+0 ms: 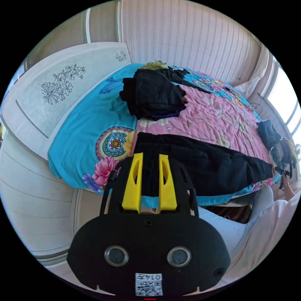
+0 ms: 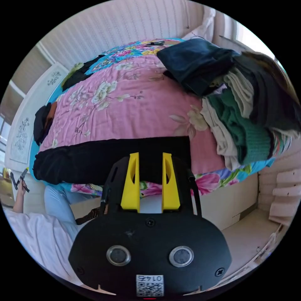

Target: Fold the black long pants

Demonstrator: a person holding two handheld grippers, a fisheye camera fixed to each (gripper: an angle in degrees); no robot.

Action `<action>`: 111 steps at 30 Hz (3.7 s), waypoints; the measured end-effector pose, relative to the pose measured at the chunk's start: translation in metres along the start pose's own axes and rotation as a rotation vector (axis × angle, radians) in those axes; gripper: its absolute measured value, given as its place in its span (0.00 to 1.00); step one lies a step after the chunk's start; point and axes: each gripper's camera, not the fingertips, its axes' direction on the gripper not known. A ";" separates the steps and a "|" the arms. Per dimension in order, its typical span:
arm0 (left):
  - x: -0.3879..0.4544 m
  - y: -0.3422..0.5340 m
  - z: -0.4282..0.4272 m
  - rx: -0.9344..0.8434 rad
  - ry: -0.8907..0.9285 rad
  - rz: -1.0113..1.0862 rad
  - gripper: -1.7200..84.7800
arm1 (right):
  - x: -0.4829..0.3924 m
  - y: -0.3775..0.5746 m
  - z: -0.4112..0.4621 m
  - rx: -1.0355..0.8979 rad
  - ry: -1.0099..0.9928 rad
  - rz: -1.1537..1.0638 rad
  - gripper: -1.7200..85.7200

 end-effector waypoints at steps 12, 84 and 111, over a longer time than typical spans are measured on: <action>-0.046 -0.012 0.086 -0.242 0.012 -0.218 0.12 | 0.037 -0.037 0.058 -0.156 0.071 0.155 0.11; 0.740 0.061 0.099 -0.224 0.269 0.848 0.01 | -0.380 -0.063 0.212 -0.338 0.035 -0.851 0.01; 1.103 -0.019 0.031 -0.003 0.584 1.094 0.09 | 0.228 0.140 0.144 0.148 -0.192 0.395 0.11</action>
